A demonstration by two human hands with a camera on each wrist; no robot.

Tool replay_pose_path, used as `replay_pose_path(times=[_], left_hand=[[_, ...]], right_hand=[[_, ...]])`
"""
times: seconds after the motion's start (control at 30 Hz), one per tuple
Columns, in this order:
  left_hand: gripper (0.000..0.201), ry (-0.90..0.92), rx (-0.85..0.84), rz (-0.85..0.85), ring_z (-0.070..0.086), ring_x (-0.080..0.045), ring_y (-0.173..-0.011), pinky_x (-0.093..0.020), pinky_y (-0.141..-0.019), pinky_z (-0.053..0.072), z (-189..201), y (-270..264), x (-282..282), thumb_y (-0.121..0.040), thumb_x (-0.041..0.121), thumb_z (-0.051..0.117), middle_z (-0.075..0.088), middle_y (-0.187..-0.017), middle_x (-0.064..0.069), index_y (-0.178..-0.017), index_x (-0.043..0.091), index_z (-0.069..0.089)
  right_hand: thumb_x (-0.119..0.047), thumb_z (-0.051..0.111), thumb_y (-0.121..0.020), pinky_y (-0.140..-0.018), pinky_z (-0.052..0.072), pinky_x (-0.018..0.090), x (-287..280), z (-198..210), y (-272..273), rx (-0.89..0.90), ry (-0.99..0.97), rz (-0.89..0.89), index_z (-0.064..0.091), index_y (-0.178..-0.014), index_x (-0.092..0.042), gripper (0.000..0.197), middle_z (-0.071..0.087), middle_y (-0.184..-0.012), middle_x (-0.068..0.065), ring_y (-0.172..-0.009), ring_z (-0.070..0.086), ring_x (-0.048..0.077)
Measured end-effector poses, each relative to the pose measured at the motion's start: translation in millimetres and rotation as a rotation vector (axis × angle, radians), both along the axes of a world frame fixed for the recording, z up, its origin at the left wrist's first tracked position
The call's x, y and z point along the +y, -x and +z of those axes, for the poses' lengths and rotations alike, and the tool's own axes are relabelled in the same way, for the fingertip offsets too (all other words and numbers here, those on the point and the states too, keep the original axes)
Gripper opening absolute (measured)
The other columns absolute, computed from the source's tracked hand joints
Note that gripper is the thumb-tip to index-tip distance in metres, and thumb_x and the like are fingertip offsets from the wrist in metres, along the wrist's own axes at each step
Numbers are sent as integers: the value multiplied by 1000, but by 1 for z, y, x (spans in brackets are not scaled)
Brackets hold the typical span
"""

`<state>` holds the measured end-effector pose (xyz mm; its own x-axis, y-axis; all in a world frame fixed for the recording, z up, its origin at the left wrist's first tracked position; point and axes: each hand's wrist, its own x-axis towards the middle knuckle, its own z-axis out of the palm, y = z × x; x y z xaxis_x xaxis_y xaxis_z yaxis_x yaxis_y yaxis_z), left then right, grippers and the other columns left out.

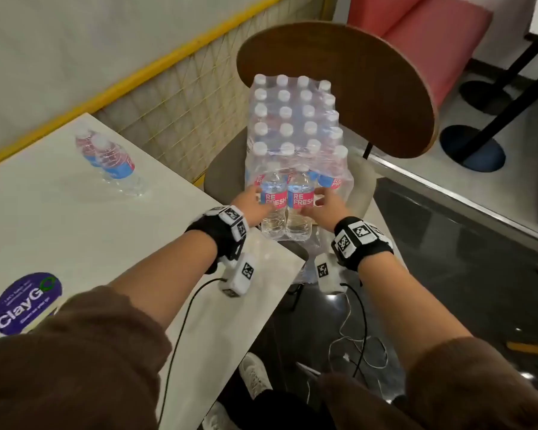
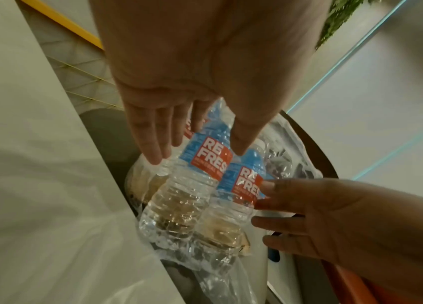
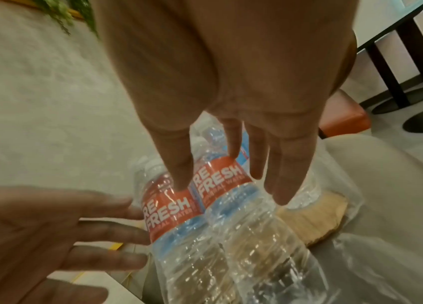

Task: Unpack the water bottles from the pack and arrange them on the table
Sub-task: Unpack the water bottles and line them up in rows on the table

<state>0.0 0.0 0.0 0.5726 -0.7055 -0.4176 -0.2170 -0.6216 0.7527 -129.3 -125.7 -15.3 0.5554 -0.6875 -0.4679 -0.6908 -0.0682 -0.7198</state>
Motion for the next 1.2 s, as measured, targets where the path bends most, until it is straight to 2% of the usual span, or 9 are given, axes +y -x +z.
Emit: replay_pose_path(times=[0.07,0.17,0.23,0.37,0.5,0.73,0.93,1.13,1.2], left_hand=[[40,71,2,-44,59,-15,-100,-26,-92,45,2,5,-15,-86,14,65,60,-113,3,-124,8,53],[42,153,17,8,64,-23,-99,-40,-95,51,-7,7,-32,-74,12,73,66,-110,-9,-112,1,57],[45,153,41,130,60,-19,-98,-29,-91,47,-10,8,-39,-78,6,72,61,-106,-6,-118,2,53],[35,99,-24,178,64,-27,-102,-27,-82,48,-12,7,-39,-80,16,71,67,-111,-11,-112,8,61],[62,112,8,122,61,-20,-108,-21,-85,43,-10,1,-12,-73,23,77,64,-118,-3,-129,17,49],[53,63,-47,202,60,-10,-92,-18,-78,39,-7,-12,104,-67,34,80,63,-98,9,-113,26,55],[49,-14,-78,316,62,-13,-93,-23,-77,43,-4,-25,233,-65,34,83,66,-102,8,-105,30,55],[63,-162,-108,324,60,-20,-100,-33,-83,50,12,-29,353,-60,43,80,61,-106,4,-113,24,54],[58,-214,-54,293,57,-20,-100,-30,-74,52,21,-33,382,-70,38,78,56,-107,4,-119,19,53]], right_hand=[[-19,74,-78,-100,45,42,-4,-8,-7,-54,-21,-52,34,-137,-12,72,57,-119,7,-112,56,23],[-22,77,-74,-102,43,39,-6,-21,-19,-74,-42,-77,32,-138,-12,79,56,-128,9,-117,55,26],[-25,79,-71,-101,42,37,-8,-29,-25,-70,-27,-71,32,-138,-13,82,55,-129,7,-118,54,26],[-28,80,-70,-101,43,39,-12,-35,-30,-56,24,-38,31,-137,-12,85,56,-130,8,-118,55,28],[-27,82,-66,-96,46,39,-6,-28,-22,-65,82,41,37,-130,-15,79,60,-121,6,-110,59,26],[-9,83,-66,-87,48,30,68,-5,-22,-246,-14,322,42,-123,-16,71,61,-116,4,-98,61,14],[-22,83,-66,-81,41,24,169,-13,-36,-178,65,729,39,-126,-24,74,60,-112,-3,-102,56,16],[-22,78,-70,-85,53,42,298,-25,-47,-175,0,1095,37,-128,-23,71,60,-115,4,-102,57,25],[-22,76,-72,-86,52,44,337,-27,-50,-176,-17,1187,36,-130,-22,71,59,-118,6,-104,57,26]])
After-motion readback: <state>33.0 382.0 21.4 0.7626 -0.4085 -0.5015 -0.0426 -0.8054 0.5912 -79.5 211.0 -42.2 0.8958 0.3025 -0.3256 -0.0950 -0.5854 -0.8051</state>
